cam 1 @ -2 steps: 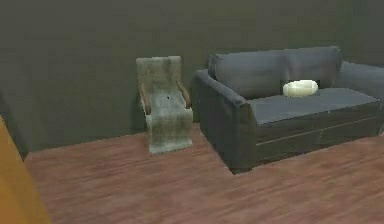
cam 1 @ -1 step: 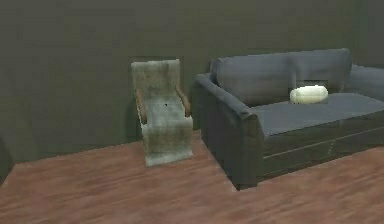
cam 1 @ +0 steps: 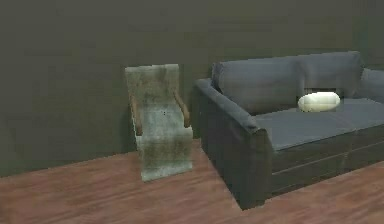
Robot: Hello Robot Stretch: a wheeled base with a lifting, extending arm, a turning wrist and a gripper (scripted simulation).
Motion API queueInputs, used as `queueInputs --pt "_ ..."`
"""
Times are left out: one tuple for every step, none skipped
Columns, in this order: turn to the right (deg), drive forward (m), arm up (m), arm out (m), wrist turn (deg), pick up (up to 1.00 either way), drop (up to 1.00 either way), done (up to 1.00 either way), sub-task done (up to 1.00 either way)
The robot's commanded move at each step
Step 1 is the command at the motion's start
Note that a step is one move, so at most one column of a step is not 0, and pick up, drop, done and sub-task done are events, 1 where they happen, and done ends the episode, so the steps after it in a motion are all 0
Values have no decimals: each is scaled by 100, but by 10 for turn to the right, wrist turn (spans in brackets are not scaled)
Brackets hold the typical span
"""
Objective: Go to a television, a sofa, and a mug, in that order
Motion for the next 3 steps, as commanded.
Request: queueInputs --pt "450 0 0 0 0 0 0 0 0" --pt "240 0 0 0 0 0 0 0 0" --pt "0 25 0 0 0 0 0 0 0"
